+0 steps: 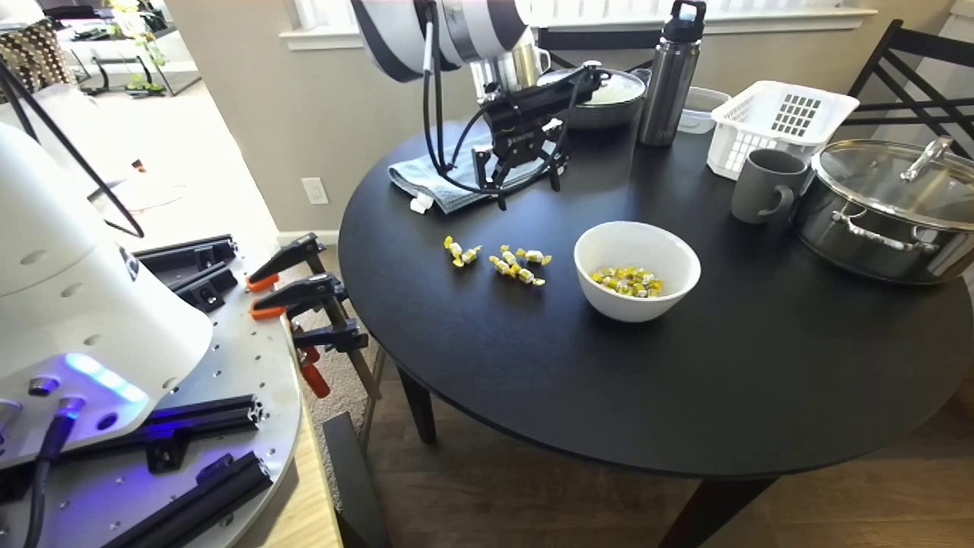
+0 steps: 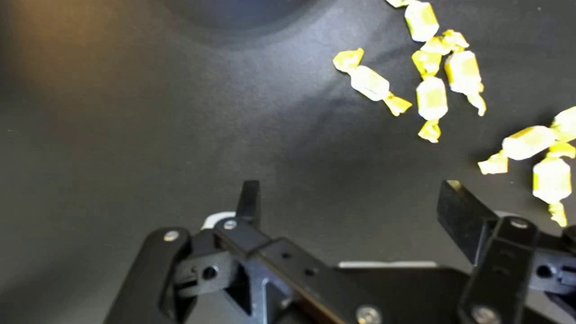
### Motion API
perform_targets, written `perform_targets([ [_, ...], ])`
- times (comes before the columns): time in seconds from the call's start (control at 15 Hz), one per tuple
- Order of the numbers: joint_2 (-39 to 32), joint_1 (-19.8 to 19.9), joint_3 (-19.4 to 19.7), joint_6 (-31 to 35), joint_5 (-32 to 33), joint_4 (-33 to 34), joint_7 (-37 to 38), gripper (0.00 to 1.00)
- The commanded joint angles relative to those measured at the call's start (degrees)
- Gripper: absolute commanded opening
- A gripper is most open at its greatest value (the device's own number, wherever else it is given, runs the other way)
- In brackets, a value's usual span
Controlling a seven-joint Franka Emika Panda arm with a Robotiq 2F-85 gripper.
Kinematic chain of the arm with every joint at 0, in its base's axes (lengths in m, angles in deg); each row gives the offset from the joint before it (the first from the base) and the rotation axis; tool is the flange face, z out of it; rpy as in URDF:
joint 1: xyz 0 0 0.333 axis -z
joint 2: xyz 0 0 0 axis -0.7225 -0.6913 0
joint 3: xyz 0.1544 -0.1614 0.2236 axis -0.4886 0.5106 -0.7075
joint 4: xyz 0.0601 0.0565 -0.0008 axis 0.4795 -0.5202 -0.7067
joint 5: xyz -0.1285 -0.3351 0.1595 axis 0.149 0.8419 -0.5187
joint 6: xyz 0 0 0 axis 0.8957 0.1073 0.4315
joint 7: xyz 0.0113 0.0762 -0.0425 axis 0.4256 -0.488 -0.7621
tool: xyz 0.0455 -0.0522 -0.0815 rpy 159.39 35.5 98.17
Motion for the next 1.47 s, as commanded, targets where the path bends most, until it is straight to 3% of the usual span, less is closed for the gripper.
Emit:
perform_targets([
  [0.0,-0.88,4.28,-3.62,1.04,-6.5,-1.83,-12.68,1.0],
  [0.2,-0.78,3.05,-2.27,0.52,-6.61,-2.31,-16.46,1.0],
  [0.47,2.93,-0.02,1.1,4.85,-0.17,-6.49,-16.85,1.0],
  [0.73,7.6,-5.93,7.39,11.18,16.73,-10.77,-6.64,1.0],
  [0.93,9.78,-8.12,10.14,12.54,24.92,-12.37,0.93,1.0],
  [1.4,9.71,-8.03,12.22,11.87,29.1,-15.67,11.31,1.0],
])
